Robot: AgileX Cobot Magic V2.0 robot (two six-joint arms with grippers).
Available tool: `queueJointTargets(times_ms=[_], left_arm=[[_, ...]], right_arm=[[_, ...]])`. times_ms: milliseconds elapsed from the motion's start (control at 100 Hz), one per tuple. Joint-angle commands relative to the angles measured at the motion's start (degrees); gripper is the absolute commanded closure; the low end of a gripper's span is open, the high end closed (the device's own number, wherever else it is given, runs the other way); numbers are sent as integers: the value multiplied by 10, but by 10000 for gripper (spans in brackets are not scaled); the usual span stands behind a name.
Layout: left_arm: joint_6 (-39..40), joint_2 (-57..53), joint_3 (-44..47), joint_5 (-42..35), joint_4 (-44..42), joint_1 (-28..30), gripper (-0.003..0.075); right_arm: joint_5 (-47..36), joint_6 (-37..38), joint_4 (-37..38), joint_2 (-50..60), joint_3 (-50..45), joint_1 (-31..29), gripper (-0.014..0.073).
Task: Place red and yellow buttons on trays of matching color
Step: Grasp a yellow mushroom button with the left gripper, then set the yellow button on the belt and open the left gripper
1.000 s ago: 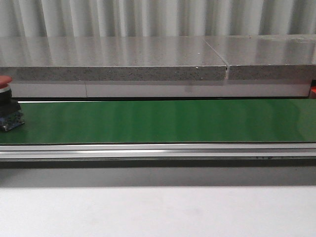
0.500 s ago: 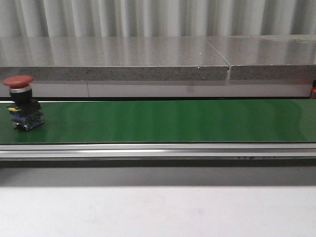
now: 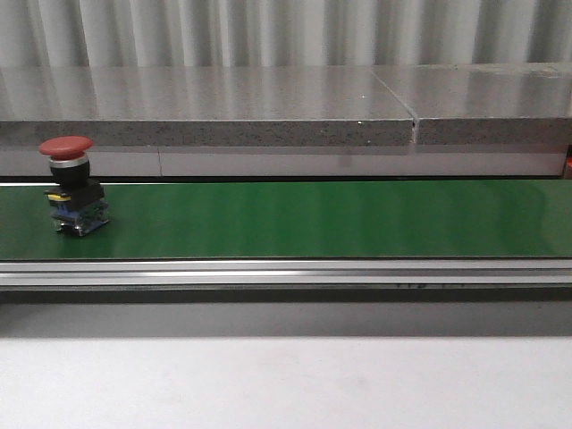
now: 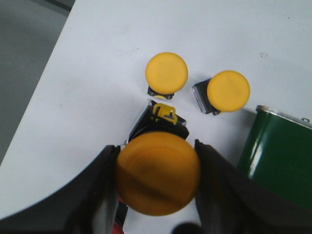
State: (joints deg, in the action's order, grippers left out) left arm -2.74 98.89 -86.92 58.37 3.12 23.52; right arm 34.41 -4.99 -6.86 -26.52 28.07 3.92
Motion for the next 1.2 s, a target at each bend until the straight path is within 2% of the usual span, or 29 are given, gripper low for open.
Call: queueJointTargets(times_ms=[0, 200, 480, 710, 1010, 1100, 1190], left_arm=[[-1, -61, 16, -22, 17, 0, 554], [-1, -130, 108, -56, 48, -15, 554], [-1, -153, 178, -83, 46, -93, 554], [-1, -153, 211, -124, 39, -136, 554], [-1, -153, 215, -119, 36, -138, 547], [-1, -153, 215, -117, 36, -138, 506], [-1, -153, 215, -118, 36, -138, 381]], right_arm=[[-38, -6, 0, -1, 16, 0, 666], [-38, -6, 0, -1, 16, 0, 666], [-38, -6, 0, -1, 16, 0, 666], [-38, -6, 0, -1, 16, 0, 666], [-38, -6, 0, -1, 16, 0, 666], [-38, -6, 0, -1, 16, 0, 666], [-38, -6, 0, -1, 16, 0, 666]])
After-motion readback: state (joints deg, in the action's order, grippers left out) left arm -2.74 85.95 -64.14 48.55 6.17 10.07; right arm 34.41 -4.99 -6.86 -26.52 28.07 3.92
